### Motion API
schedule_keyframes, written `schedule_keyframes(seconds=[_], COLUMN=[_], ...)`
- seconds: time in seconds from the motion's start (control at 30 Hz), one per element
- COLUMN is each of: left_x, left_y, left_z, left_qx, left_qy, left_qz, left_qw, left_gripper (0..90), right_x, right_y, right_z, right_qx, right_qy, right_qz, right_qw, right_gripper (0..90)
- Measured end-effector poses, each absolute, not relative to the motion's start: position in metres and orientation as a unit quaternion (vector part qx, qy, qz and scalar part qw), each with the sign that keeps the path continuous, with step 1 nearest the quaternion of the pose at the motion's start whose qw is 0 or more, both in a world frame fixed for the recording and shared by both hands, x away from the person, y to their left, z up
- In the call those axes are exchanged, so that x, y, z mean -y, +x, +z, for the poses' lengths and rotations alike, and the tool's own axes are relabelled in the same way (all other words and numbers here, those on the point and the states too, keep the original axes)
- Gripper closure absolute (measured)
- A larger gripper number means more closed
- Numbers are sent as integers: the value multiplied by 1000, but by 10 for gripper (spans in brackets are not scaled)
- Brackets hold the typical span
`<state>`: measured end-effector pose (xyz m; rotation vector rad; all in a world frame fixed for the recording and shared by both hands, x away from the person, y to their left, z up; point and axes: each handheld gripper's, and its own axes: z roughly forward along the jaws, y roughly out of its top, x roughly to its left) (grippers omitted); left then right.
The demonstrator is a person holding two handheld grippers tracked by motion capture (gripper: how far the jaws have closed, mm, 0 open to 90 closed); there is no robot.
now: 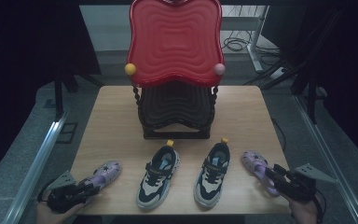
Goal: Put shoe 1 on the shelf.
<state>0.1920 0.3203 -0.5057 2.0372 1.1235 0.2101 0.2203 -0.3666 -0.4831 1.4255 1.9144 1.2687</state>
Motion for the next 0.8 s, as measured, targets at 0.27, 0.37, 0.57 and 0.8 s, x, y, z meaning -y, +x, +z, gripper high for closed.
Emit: schedule_keyframes(seconds=[0.27,0.37,0.57,0.8], left_x=[-320,-321,-322,-323], left_y=[192,192,193,193], left_z=[-506,-505,-505,-505], left_qx=[-438,-439,-440,-441], left_qy=[808,806,805,804], left_qz=[82,84,84,84], left_qw=[386,388,389,390], left_gripper=[833,855,859,860], right_x=[372,379,384,377], right_y=[217,214,211,214], right_z=[-477,-474,-471,-475], right_qx=[-691,-689,-705,-735], right_qy=[512,510,495,481], right_qz=[460,463,463,444], right_qw=[221,224,206,177], right_gripper=[551,553,555,554])
